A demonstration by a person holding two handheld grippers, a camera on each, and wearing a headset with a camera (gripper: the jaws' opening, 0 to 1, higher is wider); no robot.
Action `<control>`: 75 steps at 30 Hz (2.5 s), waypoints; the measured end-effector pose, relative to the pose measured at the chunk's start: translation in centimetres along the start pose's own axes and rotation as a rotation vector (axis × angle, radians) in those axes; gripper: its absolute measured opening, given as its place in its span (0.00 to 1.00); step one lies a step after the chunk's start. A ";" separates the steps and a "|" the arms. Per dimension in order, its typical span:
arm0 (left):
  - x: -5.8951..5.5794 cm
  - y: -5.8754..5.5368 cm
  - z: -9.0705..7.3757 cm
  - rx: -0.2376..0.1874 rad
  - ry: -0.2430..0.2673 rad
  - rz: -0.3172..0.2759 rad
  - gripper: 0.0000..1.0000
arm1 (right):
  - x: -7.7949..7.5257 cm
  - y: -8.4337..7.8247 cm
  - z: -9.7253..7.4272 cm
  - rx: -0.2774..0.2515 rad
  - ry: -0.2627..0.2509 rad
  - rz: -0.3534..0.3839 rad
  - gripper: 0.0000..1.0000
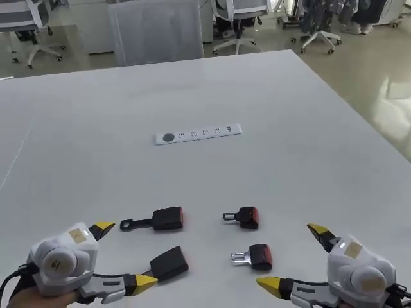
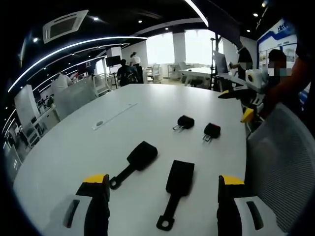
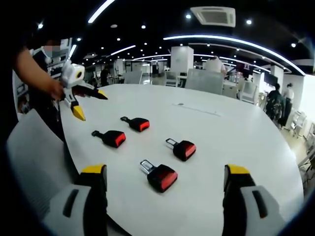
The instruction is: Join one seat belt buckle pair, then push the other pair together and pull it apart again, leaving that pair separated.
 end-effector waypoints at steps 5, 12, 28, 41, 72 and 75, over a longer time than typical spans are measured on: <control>-0.3 0.0 -0.1 0.004 -0.003 0.009 0.94 | 0.4 -0.2 -0.2 0.005 0.012 -0.003 1.00; -0.7 0.1 0.0 0.011 -0.012 0.016 0.93 | 0.6 -0.4 -0.3 0.011 0.028 -0.011 1.00; -0.4 0.6 -0.1 0.002 -0.001 0.016 0.92 | 0.3 -0.9 -0.4 0.012 0.028 -0.005 0.99; -0.6 0.5 -0.4 -0.001 -0.002 0.011 0.92 | 0.5 -0.3 -0.3 0.006 0.048 -0.006 0.98; -1.6 -0.6 1.9 0.086 -0.097 0.068 0.86 | 0.9 -2.3 1.7 0.085 0.192 -0.029 0.92; -1.7 -0.8 2.5 0.095 -0.113 0.080 0.85 | 0.9 -2.5 2.2 0.099 0.209 -0.033 0.92</control>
Point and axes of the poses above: the centre of the closed fingertips' face, and the gripper's own axes: z roughly forward along the fingers, x roughly to its left, y roughly out of its top, the point moved 2 cm from there along -z, roughly backward along the fingers
